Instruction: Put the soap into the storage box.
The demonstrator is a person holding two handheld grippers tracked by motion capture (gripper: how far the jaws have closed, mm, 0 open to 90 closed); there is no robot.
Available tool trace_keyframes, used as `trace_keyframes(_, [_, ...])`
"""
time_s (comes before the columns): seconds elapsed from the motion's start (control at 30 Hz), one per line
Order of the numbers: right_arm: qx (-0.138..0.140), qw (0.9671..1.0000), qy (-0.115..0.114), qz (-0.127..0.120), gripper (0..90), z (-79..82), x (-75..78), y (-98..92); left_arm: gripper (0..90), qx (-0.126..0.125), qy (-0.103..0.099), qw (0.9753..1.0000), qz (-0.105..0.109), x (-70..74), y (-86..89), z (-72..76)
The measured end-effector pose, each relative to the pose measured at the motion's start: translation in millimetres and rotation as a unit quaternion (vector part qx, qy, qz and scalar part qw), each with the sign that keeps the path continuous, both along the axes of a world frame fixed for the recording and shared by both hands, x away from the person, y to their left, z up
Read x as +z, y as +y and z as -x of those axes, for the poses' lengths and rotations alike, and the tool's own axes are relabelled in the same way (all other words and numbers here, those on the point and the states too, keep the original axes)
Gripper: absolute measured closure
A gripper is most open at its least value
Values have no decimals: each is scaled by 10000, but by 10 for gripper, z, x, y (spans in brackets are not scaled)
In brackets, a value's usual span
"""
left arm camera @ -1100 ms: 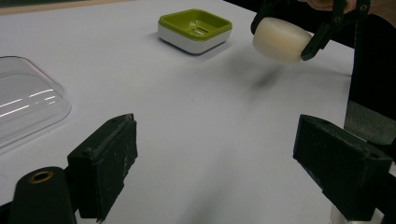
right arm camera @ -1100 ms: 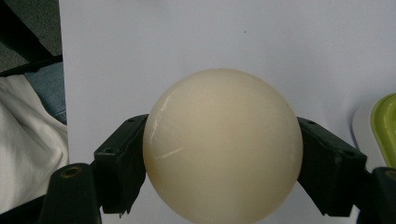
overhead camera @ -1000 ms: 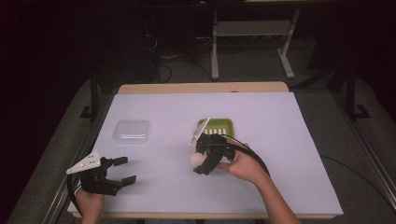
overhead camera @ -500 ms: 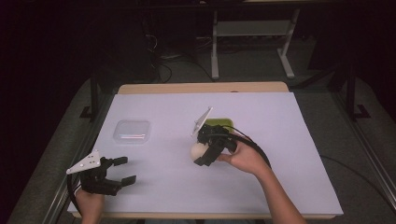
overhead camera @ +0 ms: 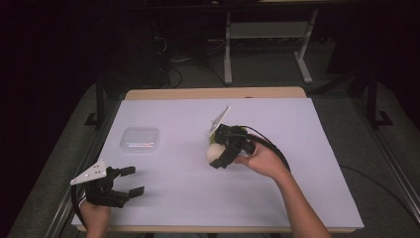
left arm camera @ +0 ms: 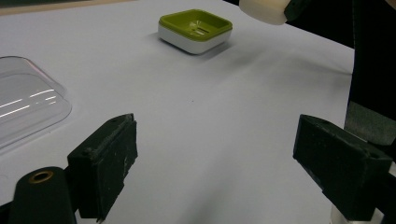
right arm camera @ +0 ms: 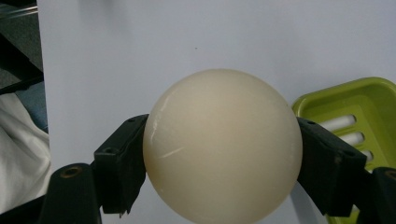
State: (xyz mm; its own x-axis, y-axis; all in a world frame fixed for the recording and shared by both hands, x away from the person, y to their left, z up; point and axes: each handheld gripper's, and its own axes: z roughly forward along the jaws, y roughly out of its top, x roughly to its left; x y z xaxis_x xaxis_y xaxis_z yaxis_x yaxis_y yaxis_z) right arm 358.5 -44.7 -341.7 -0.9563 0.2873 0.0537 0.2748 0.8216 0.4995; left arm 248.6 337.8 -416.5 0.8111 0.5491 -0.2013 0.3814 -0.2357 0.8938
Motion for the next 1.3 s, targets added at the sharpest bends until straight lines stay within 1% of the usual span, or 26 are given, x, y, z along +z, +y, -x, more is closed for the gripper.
trace_keyframes(0.17, [-25, 10000, -42, -26, 233, -44, 40, -30, 131, 1, 4, 10000, 4, -1, -1, 0])
trace_keyframes(0.23, [-54, 10000, -24, -40, 233, -74, 60, -50, 131, 0, 0, 10000, 3, 0, 0, -1])
trace_keyframes(0.27, [-79, 10000, -47, 9, 233, -92, 81, -63, 131, 0, -1, 10000, -2, 0, 0, -1])
trace_keyframes(0.37, [-88, 10000, -44, -16, 233, -131, 121, -86, 131, -1, 2, 10000, 5, -1, 1, -2])
trace_keyframes(0.4, [-68, 9999, -85, -17, 233, -148, 136, -97, 131, 2, 0, 10000, 7, -2, 1, -3])
trace_keyframes(0.43, [-108, 9999, -39, -17, 233, -156, 156, -105, 130, 3, 1, 10000, 8, -2, 1, -3])
trace_keyframes(0.47, [-108, 9999, -39, -17, 233, -156, 156, -105, 131, 3, 1, 10000, 8, -2, 1, -3])
trace_keyframes(0.53, [-154, 9998, -89, 1, 233, -205, 210, -133, 130, 1, 5, 10000, 7, -1, 2, -1])
trace_keyframes(0.57, [-154, 9998, -89, 1, 233, -205, 210, -133, 131, 1, 5, 10000, 7, -1, 2, -1])
trace_keyframes(0.63, [-202, 9997, -92, -69, 233, -246, 241, -161, 131, 1, 10, 10000, 10, -3, 0, -4])
trace_keyframes(0.7, [-210, 9997, -97, -69, 233, -261, 246, -170, 130, 6, 12, 10000, 18, -4, -2, -3])
trace_keyframes(0.73, [-254, 9996, -125, -57, 233, -295, 245, -185, 130, -4, 6, 10000, 10, -3, -2, -2])
trace_keyframes(0.83, [-267, 9996, -111, -63, 233, -329, 231, -199, 130, 2, 7, 10000, 16, -3, -4, -1])
trace_keyframes(0.87, [-332, 9994, -68, -50, 233, -362, 205, -205, 131, 8, 17, 10000, 29, -6, -6, -2])
trace_keyframes(0.9, [-332, 9994, -68, -50, 233, -362, 205, -205, 131, 8, 17, 10000, 29, -6, -6, -2])
trace_keyframes(0.97, [-370, 9993, 1, -69, 233, -394, 179, -207, 130, 8, 19, 10000, 29, -5, -6, -2])
trace_keyframes(1.2, [-488, 9988, 75, -55, 233, -511, 107, -232, 131, 2, 14, 10000, 19, -5, 0, -4])
trace_keyframes(1.3, [-529, 9985, 88, -56, 233, -535, 93, -241, 130, 1, 13, 10000, 19, -5, -1, -4])
